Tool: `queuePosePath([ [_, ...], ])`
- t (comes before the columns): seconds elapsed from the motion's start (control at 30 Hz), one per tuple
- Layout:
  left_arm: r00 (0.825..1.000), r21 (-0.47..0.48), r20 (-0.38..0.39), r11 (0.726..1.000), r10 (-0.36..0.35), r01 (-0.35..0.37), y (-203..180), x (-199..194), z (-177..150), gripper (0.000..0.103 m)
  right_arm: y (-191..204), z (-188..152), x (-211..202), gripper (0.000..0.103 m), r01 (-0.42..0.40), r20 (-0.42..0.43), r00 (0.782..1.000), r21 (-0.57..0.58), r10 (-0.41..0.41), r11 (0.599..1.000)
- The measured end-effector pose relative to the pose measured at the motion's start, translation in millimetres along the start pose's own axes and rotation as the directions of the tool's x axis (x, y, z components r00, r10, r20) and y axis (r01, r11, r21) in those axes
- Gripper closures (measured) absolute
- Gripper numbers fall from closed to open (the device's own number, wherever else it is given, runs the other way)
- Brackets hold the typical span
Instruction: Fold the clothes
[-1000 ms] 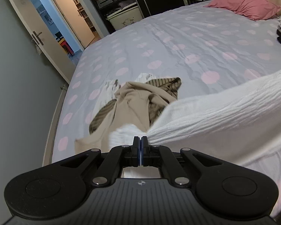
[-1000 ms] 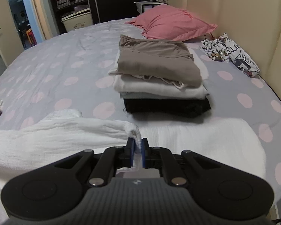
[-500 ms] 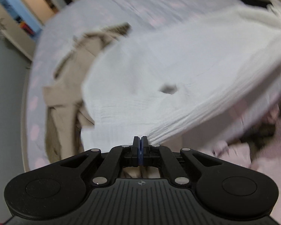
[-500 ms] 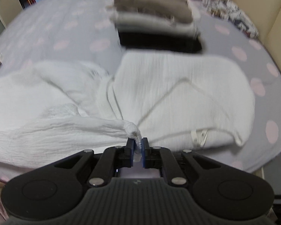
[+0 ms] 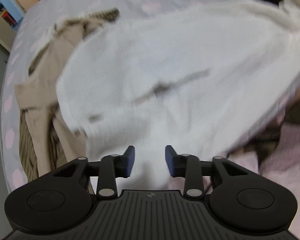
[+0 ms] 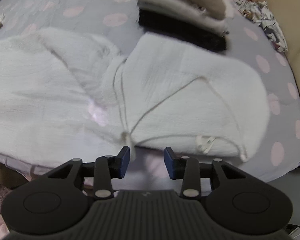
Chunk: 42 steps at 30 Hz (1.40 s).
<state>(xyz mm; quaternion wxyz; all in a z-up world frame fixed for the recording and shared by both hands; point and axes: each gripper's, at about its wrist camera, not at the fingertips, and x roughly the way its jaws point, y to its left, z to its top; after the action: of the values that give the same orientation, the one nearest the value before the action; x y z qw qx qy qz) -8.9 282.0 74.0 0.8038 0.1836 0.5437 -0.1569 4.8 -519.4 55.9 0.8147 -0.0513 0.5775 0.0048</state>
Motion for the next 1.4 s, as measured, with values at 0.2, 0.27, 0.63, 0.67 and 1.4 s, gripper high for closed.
queuePosePath([
  [0.2,0.979,-0.131,0.097,0.978,0.179,-0.165,36.1,15.6,54.0,0.062,-0.7,51.7,-4.7,0.062,-0.037,0.162,0.986,0.051,0.028,0.998],
  [0.27,0.968,-0.167,0.103,0.963,0.23,-0.211,47.4,28.2,73.7,0.062,7.2,72.5,11.0,0.062,-0.053,0.185,0.982,0.054,0.042,0.997],
  [0.63,0.96,-0.204,0.055,0.944,0.274,-0.258,69.2,99.3,113.3,0.062,34.7,136.4,130.9,0.049,-0.11,0.058,0.993,0.061,0.107,0.992],
  [0.67,0.96,-0.203,0.05,0.944,0.275,-0.26,70.0,103.7,113.6,0.062,34.6,137.1,138.4,0.048,-0.117,0.049,0.992,0.065,0.114,0.991],
  [1.4,0.924,-0.351,0.149,0.892,0.352,-0.283,64.4,71.7,111.3,0.099,42.1,132.2,88.4,0.1,-0.004,0.239,0.971,0.1,-0.02,0.995],
])
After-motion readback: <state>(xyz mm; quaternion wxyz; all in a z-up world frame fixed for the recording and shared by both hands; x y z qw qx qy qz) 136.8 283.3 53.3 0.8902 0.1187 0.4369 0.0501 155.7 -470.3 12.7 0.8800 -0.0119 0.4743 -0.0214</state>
